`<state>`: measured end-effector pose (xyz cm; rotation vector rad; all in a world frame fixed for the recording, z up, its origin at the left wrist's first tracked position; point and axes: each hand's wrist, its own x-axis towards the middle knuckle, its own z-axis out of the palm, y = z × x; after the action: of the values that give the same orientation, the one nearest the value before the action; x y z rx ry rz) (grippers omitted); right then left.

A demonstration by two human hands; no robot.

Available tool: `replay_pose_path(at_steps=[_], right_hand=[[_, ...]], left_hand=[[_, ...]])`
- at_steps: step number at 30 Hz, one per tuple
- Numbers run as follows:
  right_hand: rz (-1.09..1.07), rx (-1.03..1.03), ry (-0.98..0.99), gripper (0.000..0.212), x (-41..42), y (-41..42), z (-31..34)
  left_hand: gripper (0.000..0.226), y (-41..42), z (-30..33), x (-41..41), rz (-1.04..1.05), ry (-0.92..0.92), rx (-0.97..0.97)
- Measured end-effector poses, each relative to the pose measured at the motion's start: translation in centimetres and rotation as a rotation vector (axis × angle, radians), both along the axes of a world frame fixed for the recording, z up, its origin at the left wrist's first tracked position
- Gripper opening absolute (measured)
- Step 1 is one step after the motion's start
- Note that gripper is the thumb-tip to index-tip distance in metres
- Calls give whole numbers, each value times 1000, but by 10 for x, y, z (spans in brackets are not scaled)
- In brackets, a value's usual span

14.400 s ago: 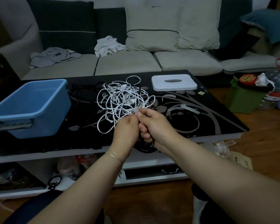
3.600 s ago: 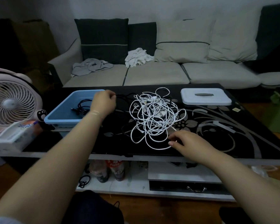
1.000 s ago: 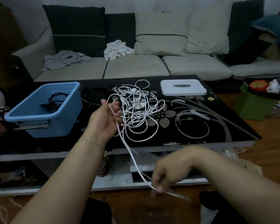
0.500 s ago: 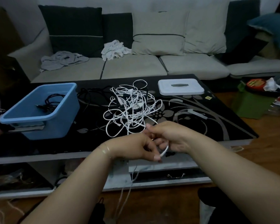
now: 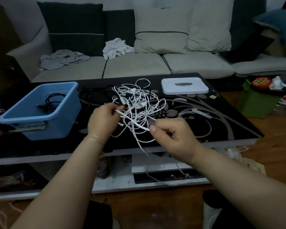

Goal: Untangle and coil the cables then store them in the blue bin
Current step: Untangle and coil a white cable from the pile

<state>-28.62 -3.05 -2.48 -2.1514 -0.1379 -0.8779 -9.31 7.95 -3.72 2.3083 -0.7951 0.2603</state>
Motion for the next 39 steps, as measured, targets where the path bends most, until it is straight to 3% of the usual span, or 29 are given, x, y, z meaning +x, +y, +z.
replay_pose_path(at_steps=[3, 5, 8, 10, 12, 14, 16, 18, 20, 23, 25, 28, 30, 32, 36, 39], right_hand=[[81, -28, -139, 40, -7, 6, -1], [148, -81, -37, 41, -9, 9, -2], [103, -354, 485, 49, -11, 9, -1], [-30, -407, 743, 57, -10, 1, 0], [-127, -121, 735, 61, -3, -12, -2], [-74, 454, 684, 69, 7, -23, 0], [140, 989, 670, 76, 13, -28, 1], [247, 1228, 689, 73, 14, -28, 1], [215, 1330, 710, 68, 16, -29, -2], [81, 1488, 644, 36, 20, -35, -3], [-19, 1406, 649, 23, 22, -40, -3], [-217, 780, 737, 28, 20, -42, -4], [-216, 530, 703, 25, 17, -37, 1], [-126, 469, 582, 19, 17, -32, 2], [30, 416, 411, 19, 13, -19, 3], [222, 420, 395, 20, 5, -7, 17]], left_hand=[[23, 2, -6, 21, -18, 335, -330], [22, 1, -1, 22, -33, 458, -502], [34, 5, 16, 12, -149, 423, -610], [32, 7, 25, -3, -236, 240, -524], [24, 8, 29, -25, -317, -47, -341], [23, 5, 27, -48, -366, -361, -93], [23, -4, 24, -70, -436, -526, 122], [17, -12, 20, -90, -531, -586, 273], [11, -13, 19, -106, -630, -582, 325], [20, -10, 21, -120, -781, -396, 405], [25, -9, 22, -125, -811, -301, 420], [36, -7, 27, -113, -699, -204, 217], [55, -3, 26, -96, -626, -171, 132], [64, -2, 19, -81, -623, -84, 142], [17, -16, -1, -53, -505, 31, 53], [12, -21, -12, -24, -293, 38, 9]])
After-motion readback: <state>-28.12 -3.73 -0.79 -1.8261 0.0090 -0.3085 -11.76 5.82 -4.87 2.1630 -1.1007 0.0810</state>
